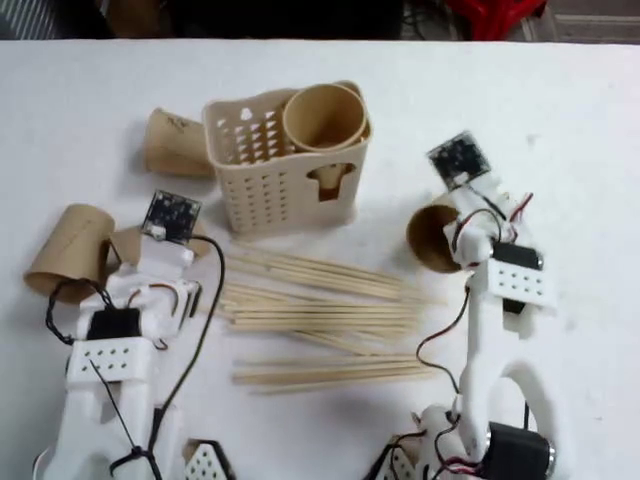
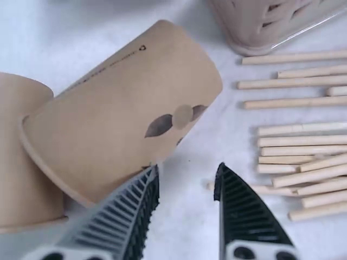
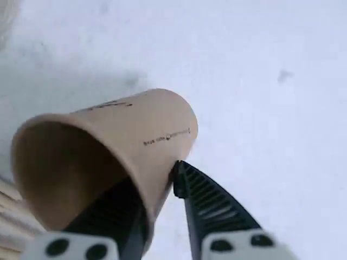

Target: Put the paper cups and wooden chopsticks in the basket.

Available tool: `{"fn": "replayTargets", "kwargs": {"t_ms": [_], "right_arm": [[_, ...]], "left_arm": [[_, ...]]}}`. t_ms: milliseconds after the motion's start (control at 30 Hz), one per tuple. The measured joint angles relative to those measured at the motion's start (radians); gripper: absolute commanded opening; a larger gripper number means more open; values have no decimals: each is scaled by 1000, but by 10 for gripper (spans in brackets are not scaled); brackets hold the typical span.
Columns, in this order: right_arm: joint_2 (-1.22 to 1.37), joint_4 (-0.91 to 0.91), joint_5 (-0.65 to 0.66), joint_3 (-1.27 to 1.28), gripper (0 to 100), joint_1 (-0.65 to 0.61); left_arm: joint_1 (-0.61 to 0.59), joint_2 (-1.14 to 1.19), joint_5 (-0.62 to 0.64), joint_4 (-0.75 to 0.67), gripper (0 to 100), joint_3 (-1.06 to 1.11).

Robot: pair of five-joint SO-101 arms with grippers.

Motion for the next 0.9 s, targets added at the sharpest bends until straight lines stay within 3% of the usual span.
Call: {"fn": "replayTargets", "kwargs": {"t_ms": [300,533,733,900], "right_arm": [[2,442,-333,-400,16,44],[2,881,-569,-928,16,-83],[3,993,-713,-1315,16,-232],[61,979,-763,-1373,16,-377]], "left_arm": [[0,0,0,0,177,0],[0,0,0,0,177,0],[0,0,0,0,177,0],[0,0,0,0,177,0]]}}
